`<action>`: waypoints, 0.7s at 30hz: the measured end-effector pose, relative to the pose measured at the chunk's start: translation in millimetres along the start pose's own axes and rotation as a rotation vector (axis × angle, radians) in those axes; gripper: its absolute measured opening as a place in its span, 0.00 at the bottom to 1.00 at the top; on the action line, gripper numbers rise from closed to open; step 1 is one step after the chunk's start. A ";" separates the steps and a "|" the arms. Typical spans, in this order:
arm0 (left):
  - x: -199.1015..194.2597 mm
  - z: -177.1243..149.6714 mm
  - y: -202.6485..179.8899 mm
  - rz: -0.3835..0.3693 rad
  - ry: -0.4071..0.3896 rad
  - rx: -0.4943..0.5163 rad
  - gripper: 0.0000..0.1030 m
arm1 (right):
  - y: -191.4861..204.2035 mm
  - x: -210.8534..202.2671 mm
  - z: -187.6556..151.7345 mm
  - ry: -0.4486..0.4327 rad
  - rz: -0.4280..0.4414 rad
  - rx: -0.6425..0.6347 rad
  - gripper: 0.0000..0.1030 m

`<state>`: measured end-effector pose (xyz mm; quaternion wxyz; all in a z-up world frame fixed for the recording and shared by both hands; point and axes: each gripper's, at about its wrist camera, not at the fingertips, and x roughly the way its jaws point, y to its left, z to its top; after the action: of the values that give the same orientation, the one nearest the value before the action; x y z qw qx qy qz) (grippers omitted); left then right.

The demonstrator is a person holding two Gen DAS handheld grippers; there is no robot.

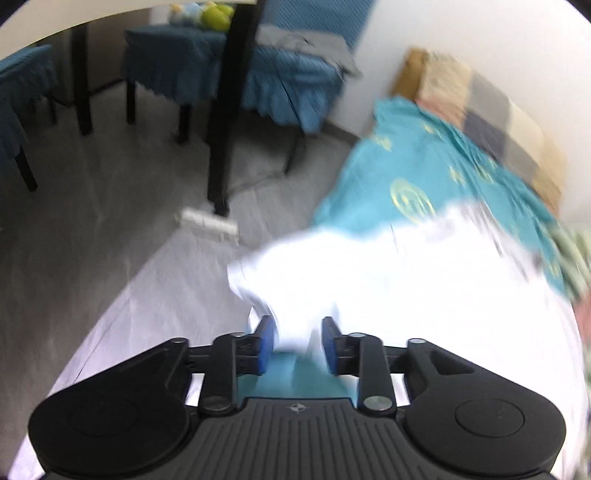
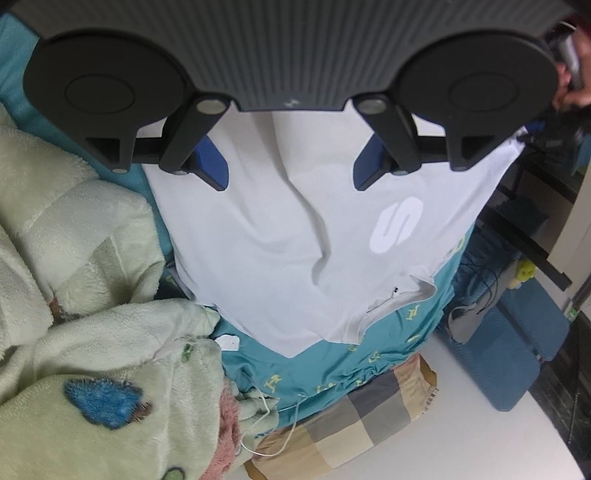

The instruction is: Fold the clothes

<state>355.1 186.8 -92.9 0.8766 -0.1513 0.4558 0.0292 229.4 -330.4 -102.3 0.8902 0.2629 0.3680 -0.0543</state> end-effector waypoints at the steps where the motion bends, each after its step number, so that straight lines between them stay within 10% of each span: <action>1: -12.8 -15.6 -3.2 -0.014 0.045 0.040 0.40 | 1.1 -2.6 -0.8 -0.002 0.002 -0.006 0.74; 7: -83.3 -120.8 -47.4 -0.147 0.320 0.287 0.68 | 4.4 -23.5 -5.9 -0.019 0.026 -0.033 0.74; 10: -95.2 -168.4 -79.7 -0.098 0.412 0.435 0.76 | 4.7 -35.8 -7.9 -0.037 0.026 -0.050 0.74; 14: -85.2 -200.6 -93.1 0.079 0.452 0.562 0.75 | 2.3 -48.6 -11.9 -0.055 0.021 -0.066 0.74; 21: -90.9 -208.4 -77.9 0.096 0.499 0.544 0.40 | -21.4 -59.5 -5.7 -0.079 0.019 0.003 0.74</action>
<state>152.1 59.7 -113.1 0.7441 0.1065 0.6534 -0.0897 176.6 -351.6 -74.1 0.9042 0.2654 0.3297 -0.0568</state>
